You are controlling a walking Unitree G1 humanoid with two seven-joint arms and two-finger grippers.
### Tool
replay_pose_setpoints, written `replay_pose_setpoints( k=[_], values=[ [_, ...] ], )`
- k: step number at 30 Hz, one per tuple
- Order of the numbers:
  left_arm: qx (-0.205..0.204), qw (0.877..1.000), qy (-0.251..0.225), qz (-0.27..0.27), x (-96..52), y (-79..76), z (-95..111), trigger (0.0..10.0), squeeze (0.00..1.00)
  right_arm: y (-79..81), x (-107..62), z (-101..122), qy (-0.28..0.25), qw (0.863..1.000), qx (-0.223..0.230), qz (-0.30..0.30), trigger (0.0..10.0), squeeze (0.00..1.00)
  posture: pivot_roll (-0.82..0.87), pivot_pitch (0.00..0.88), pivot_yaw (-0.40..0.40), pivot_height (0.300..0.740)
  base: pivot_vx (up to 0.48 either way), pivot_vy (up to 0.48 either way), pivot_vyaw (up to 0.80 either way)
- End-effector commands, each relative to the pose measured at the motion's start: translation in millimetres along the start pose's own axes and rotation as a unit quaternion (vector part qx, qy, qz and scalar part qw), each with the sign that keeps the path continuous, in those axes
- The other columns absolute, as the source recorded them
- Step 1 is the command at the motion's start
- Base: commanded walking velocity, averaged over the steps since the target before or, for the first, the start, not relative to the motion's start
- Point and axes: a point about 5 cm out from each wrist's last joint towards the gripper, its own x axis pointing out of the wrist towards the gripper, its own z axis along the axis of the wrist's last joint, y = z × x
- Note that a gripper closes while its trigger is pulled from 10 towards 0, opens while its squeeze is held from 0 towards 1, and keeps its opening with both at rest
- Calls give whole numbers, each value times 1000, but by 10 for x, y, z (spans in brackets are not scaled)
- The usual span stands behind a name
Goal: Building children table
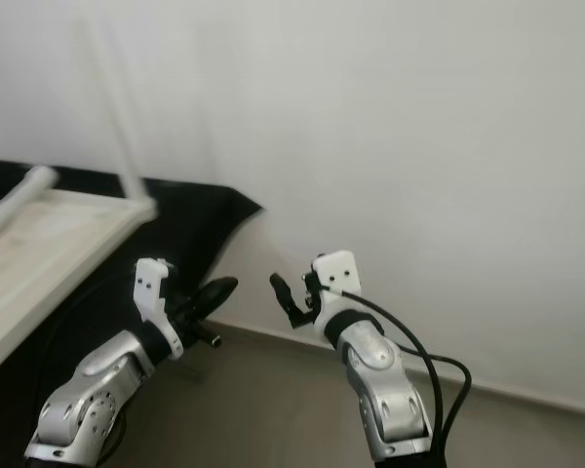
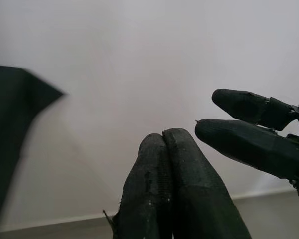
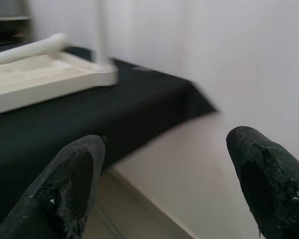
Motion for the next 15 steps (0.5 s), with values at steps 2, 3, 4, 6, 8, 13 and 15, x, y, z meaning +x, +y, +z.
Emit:
replay_pose_setpoints(
  k=[2,3,4,6,8,13,15],
  values=[
    [3,1000,6,11,-33,63,-8,10000,0,65,34,13,-4,1000,1,18,10000,0,-145,0,14,740,336,0,800],
    [3,1000,6,11,-33,63,-8,10000,0,65,34,13,-4,1000,1,18,10000,0,-145,0,14,740,337,0,800],
    [3,1000,7,11,-32,64,-8,10000,0,66,35,12,-4,1000,2,19,10000,0,-145,0,15,740,334,0,800],
    [3,1000,7,10,-31,65,-7,10000,0,68,36,13,-5,1000,4,21,10000,0,-145,0,16,740,336,0,800],
    [3,1000,7,10,-31,64,-7,10000,0,68,37,13,-5,1000,5,22,10000,0,-144,0,18,740,337,0,800],
    [3,1000,8,8,-26,60,-6,10000,0,70,38,16,-6,1000,4,28,10000,0,-142,0,15,740,327,0,800],
    [3,1000,8,8,-26,60,-6,10000,0,70,38,16,-6,1000,4,29,10000,0,-142,0,15,740,322,0,800]
  ],
)
